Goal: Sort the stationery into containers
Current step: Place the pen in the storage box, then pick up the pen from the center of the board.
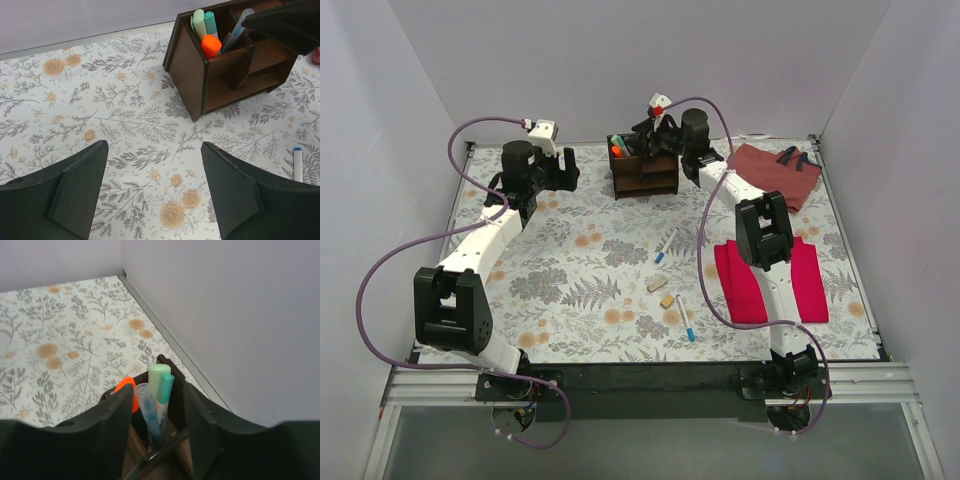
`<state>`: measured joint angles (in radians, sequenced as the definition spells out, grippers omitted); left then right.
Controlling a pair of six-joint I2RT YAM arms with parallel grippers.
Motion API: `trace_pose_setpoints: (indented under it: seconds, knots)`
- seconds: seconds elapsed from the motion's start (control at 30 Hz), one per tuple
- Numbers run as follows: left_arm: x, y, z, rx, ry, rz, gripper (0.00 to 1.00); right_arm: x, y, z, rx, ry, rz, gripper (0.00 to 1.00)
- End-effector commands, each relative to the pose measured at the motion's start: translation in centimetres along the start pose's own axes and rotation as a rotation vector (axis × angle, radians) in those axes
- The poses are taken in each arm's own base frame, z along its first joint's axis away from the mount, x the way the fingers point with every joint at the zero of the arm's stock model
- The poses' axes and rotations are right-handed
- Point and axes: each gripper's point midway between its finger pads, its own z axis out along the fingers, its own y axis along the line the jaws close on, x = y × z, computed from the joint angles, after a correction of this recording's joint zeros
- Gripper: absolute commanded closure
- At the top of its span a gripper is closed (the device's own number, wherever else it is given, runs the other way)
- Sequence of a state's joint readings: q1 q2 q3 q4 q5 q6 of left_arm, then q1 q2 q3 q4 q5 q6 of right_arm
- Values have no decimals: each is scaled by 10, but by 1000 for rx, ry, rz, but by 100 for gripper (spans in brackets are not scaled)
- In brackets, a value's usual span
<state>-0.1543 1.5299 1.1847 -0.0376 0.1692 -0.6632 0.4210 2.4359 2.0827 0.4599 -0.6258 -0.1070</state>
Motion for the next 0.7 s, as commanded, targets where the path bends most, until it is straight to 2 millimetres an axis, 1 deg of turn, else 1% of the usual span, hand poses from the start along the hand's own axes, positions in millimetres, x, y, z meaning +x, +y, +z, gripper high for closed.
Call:
trace_pose_setpoints:
  seconds: [0.0,0.03,0.07,0.13,0.17,0.23,0.27,0.3,0.33,0.37,0.4,0.43,0.47,0.5,0.53,0.57,0.6,0.63,0.67]
  knots:
    - [-14,-6,-15,18,-50,22,25,-36,-2,-4,36,-56,-44,42]
    - [-16,-7,-17,23,-57,21,25,-37,-2,-5,42,-53,-42,40]
    - [-17,-8,-18,25,-63,16,25,-51,-2,-8,48,-67,-53,38]
    - [-22,-10,-21,32,-78,9,24,-65,-3,-15,62,-67,-53,37]
    - [-29,-13,-25,40,-94,5,24,-86,1,-26,67,-77,-61,37]
    - [-39,-19,-30,71,-117,19,24,-99,4,-43,79,-61,-51,37]
    - [-47,-27,-36,110,-139,45,24,-121,13,-60,79,-64,-71,37]
    - [-48,-31,-39,131,-141,53,24,-119,17,-73,81,-28,-53,37]
    - [-50,-34,-42,143,-147,59,24,-151,27,-91,82,-47,-85,37]
    - [-50,-37,-45,157,-149,66,24,-137,37,-102,64,2,-97,37]
    - [-51,-39,-50,158,-149,70,24,-125,56,-115,-8,71,-82,37]
    - [-51,-40,-52,155,-146,69,24,-141,74,-131,-55,80,-126,38]
    - [-50,-41,-54,159,-141,72,24,-133,85,-142,-110,118,-212,38]
    - [-40,-48,-57,204,-101,91,24,-99,109,-161,-177,233,-123,38]
    - [-33,-57,-60,253,-70,106,25,-100,120,-175,-183,262,-114,38]
    - [-21,-65,-64,299,-14,114,28,-83,133,-190,-211,332,-85,39]
    - [-11,-84,-68,374,11,133,29,-67,147,-202,-250,374,-64,40]
    - [-2,-91,-70,392,32,168,29,-67,157,-212,-278,383,-89,41]
    - [14,-99,-73,405,74,174,30,-57,168,-224,-313,423,-82,41]
